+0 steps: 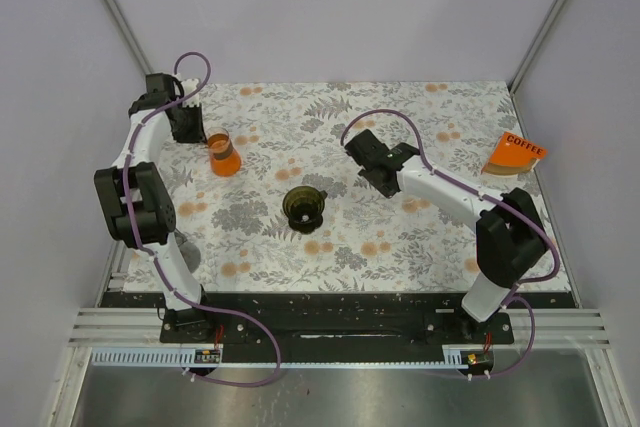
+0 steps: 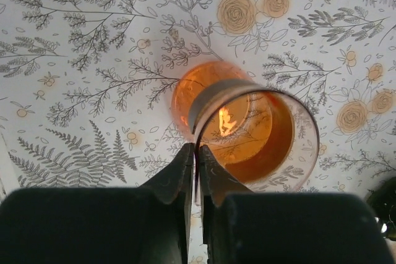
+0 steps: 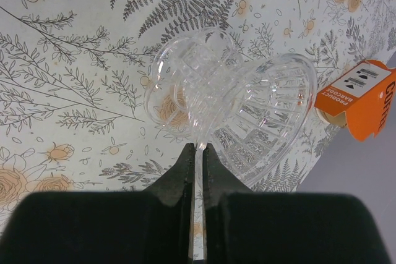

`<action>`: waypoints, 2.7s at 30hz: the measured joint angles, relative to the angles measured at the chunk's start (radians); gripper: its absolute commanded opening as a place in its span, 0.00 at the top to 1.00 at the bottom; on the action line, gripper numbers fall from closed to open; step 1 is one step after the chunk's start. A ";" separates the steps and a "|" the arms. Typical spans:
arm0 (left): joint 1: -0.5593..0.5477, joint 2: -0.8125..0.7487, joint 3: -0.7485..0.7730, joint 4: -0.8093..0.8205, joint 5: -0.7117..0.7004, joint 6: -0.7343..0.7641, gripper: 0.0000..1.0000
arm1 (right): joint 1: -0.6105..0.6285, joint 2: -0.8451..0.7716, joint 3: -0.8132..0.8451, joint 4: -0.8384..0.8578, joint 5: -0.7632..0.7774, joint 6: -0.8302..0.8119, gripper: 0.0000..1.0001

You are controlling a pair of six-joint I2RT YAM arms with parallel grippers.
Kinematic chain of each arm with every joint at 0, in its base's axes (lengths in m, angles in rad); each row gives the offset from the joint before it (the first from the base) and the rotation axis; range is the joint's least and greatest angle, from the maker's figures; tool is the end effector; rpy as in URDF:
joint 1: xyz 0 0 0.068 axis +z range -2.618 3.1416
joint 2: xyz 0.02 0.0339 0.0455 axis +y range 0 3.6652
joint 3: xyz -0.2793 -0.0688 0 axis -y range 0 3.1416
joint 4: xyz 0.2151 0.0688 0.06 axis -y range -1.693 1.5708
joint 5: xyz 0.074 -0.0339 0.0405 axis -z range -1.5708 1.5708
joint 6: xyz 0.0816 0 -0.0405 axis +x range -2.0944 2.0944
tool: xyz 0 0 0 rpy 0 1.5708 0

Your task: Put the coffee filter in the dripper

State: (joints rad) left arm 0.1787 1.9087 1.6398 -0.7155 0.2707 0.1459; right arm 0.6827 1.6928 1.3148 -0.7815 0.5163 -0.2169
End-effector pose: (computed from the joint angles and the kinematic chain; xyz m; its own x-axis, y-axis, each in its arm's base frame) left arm 0.4175 0.0532 0.2506 -0.8147 -0.0048 -0.5799 0.0938 0.9857 -0.1399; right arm 0.2846 0.1795 0.2342 -0.6094 -0.7367 -0.2930 -0.5393 0.6561 -0.5279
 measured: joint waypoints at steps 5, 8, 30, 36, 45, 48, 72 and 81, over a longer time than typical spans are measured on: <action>-0.017 0.000 -0.014 0.014 0.039 0.003 1.00 | -0.005 -0.009 -0.007 0.002 0.018 -0.001 1.00; -0.043 -0.005 -0.022 0.020 0.054 0.003 1.00 | -0.005 -0.021 -0.018 0.005 0.026 -0.004 1.00; -0.504 -0.023 0.175 -0.062 0.108 -0.050 1.00 | -0.101 -0.227 -0.066 -0.006 0.159 0.011 1.00; -0.668 -0.023 0.243 -0.093 0.106 -0.049 1.00 | -0.101 -0.344 -0.066 -0.043 0.209 -0.009 1.00; -0.853 0.042 0.243 -0.131 0.089 -0.038 1.00 | -0.101 -0.458 -0.066 -0.144 0.228 -0.024 1.00; -0.874 0.090 0.243 -0.134 0.067 -0.030 1.00 | -0.101 -0.459 -0.066 -0.166 0.228 -0.033 1.00; -0.858 0.109 0.258 -0.133 0.011 0.043 0.12 | -0.034 -0.422 -0.042 -0.204 0.140 -0.125 1.00; -0.667 -0.097 0.259 -0.156 0.072 0.045 0.11 | 0.043 -0.365 0.080 -0.195 -0.025 -0.238 1.00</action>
State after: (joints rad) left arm -0.4885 1.8122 1.8988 -0.8719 0.3431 0.1909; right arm 0.7258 1.3277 1.3945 -0.9768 0.4915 -0.4545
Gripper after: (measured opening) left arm 0.883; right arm 0.048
